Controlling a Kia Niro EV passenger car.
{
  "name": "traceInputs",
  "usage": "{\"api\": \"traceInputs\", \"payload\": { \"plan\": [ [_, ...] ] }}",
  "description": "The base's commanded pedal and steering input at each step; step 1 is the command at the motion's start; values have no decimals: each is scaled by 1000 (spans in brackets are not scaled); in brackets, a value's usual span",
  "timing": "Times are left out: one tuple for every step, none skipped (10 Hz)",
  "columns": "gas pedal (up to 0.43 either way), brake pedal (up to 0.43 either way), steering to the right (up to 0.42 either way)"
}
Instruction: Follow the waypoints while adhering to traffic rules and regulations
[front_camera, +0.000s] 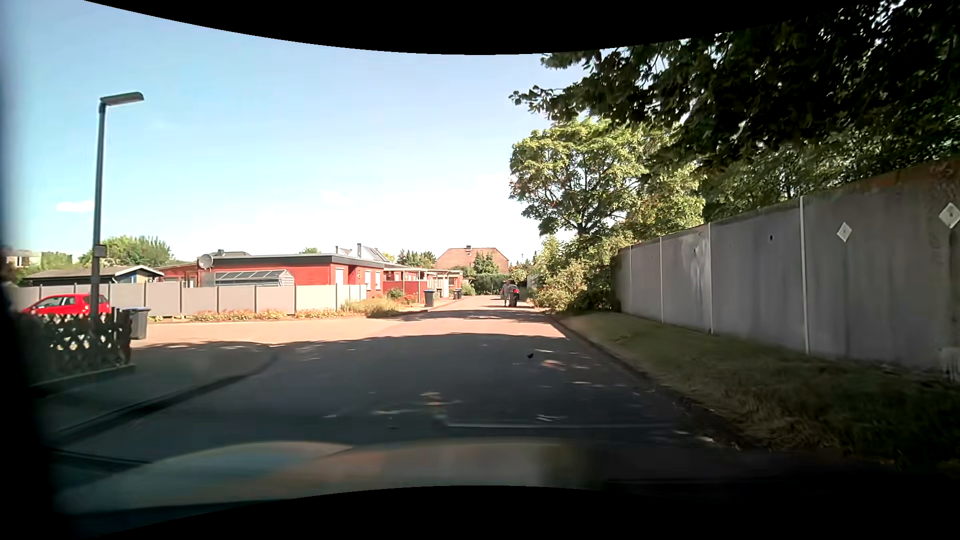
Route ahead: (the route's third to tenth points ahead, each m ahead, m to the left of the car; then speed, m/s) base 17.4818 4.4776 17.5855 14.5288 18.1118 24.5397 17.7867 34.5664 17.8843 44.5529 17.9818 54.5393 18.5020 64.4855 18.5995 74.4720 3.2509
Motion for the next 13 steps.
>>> {"api": "traceInputs", "payload": {
  "plan": [
    [59, 6, 89],
    [59, 6, 74],
    [59, 6, 59],
    [59, 6, 45],
    [59, 6, 38],
    [59, 6, 31],
    [59, 6, 24],
    [59, 6, 15],
    [59, 6, 9],
    [59, 6, 6],
    [59, 6, -2],
    [59, 6, -11],
    [59, 6, -16]
  ]
}}
